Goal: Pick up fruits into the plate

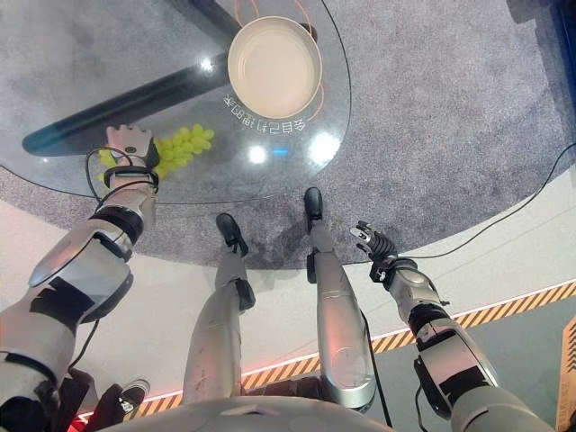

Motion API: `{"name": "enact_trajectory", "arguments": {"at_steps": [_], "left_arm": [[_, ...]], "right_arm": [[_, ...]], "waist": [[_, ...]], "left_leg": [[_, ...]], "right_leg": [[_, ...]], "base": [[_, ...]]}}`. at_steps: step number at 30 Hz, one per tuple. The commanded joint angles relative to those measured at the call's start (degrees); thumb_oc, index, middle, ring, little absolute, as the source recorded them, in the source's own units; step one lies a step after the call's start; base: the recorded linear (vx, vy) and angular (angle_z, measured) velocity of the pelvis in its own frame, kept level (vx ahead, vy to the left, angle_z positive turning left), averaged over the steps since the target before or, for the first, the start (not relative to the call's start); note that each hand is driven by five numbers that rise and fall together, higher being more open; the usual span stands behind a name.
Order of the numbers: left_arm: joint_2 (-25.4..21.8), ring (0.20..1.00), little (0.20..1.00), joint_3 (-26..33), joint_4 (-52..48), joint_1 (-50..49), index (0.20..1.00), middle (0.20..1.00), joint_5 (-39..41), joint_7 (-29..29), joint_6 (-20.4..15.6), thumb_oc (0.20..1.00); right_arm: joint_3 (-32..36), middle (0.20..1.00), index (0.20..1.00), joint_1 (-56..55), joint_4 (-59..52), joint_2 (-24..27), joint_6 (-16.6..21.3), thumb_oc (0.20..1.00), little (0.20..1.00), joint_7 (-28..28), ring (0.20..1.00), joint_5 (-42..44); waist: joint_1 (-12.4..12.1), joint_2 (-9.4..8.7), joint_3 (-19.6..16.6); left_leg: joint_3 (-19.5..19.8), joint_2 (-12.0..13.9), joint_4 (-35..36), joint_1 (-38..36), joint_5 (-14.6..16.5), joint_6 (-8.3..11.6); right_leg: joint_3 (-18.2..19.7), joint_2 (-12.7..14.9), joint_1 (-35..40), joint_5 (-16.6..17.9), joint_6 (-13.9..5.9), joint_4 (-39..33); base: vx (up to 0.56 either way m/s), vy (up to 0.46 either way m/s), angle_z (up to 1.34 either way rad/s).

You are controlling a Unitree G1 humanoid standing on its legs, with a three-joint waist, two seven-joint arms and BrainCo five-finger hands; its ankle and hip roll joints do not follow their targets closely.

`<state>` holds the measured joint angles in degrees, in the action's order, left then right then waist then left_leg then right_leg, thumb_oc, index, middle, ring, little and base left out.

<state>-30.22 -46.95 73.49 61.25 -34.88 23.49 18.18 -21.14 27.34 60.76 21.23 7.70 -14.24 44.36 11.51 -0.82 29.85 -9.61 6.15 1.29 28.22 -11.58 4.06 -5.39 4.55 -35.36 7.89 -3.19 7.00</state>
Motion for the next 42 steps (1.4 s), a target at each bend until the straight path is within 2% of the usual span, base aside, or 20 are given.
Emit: {"name": "enact_trajectory", "arguments": {"at_steps": [1,9,14,20,29,35,42], "left_arm": [[-4.5,0.2,0.2,3.8,-1.9,1.7,0.2,0.2,8.9,2.1,-3.6,0.2],[-7.9,0.2,0.2,9.2,-12.5,-0.7,0.2,0.2,21.8,-0.8,-9.0,0.2],[-9.8,0.2,0.2,13.2,-21.7,-4.3,0.2,0.2,24.8,-4.0,-11.6,0.2],[-11.6,0.2,0.2,15.8,-32.2,-9.8,0.2,0.2,30.3,-8.1,-13.5,0.2],[-14.2,0.2,0.2,20.1,-47.1,-20.9,0.2,0.2,35.6,-13.5,-14.5,0.2],[-13.3,0.2,0.2,23.5,-53.4,-26.6,0.2,0.2,37.6,-17.7,-14.3,0.2],[-11.8,0.2,0.2,26.8,-61.4,-33.5,0.2,0.2,41.6,-26.2,-13.0,0.2]], "right_arm": [[-0.1,1.0,1.0,-2.0,-3.7,0.0,2.1,1.0,1.0,-0.2,1.0,-0.2],[0.8,1.0,1.0,-4.0,-11.6,2.9,1.9,1.0,1.0,0.1,1.0,-1.5],[2.0,1.0,1.0,-5.3,-15.8,4.6,1.2,1.0,1.0,-0.4,1.0,-4.3],[2.9,1.0,1.0,-7.7,-22.8,6.3,0.7,1.0,1.0,-1.0,1.0,-4.6],[5.7,1.0,1.0,-10.8,-36.3,6.9,-0.1,1.0,1.0,-0.6,1.0,-5.2],[6.5,1.0,1.0,-11.5,-42.0,6.2,-0.9,1.0,1.0,-1.1,1.0,-8.6],[4.6,1.0,1.0,-11.7,-44.7,5.3,-4.0,1.0,1.0,-3.7,1.0,-11.3]], "waist": [[-1.4,-1.97,-0.1],[-2.6,-0.74,-0.1],[-3.9,0.19,-0.2],[-4.9,0.87,-2.7],[-5.8,1.42,-8.0],[-6.4,1.27,-11.1],[-8.0,1.29,-16.6]], "left_leg": [[1.6,-2.2,-3.2,-0.9,2.1,1.3],[2.4,-3.0,-1.8,-5.9,2.7,0.74],[2.9,-3.7,-0.3,-10.3,3.2,0.39],[3.0,-4.1,1.2,-13.8,3.8,0.24],[2.2,-3.8,2.9,-19.9,4.9,0.54],[1.8,-3.6,3.3,-22.8,5.5,0.51],[1.0,-3.5,3.2,-27.6,6.8,0.02]], "right_leg": [[1.6,-3.3,3.7,0.1,-1.13,0.1],[1.0,-3.1,8.8,-0.9,-1.16,-0.5],[-0.3,-2.3,13.2,-1.5,-1.57,-1.2],[-1.6,-1.7,16.6,-2.2,-1.93,-2.0],[-3.0,-0.5,23.7,-2.4,-2.52,-5.4],[-3.2,0.0,27.3,-2.1,-2.82,-7.4],[-4.3,0.5,33.2,-2.4,-2.8,-9.5]], "base": [[0.01,-0.017,0.04],[0.0,-0.006,0.03],[0.03,-0.009,0.12],[0.07,-0.01,0.09],[0.09,0.009,0.07],[0.1,0.008,-0.02],[0.17,0.0,-0.09]]}}
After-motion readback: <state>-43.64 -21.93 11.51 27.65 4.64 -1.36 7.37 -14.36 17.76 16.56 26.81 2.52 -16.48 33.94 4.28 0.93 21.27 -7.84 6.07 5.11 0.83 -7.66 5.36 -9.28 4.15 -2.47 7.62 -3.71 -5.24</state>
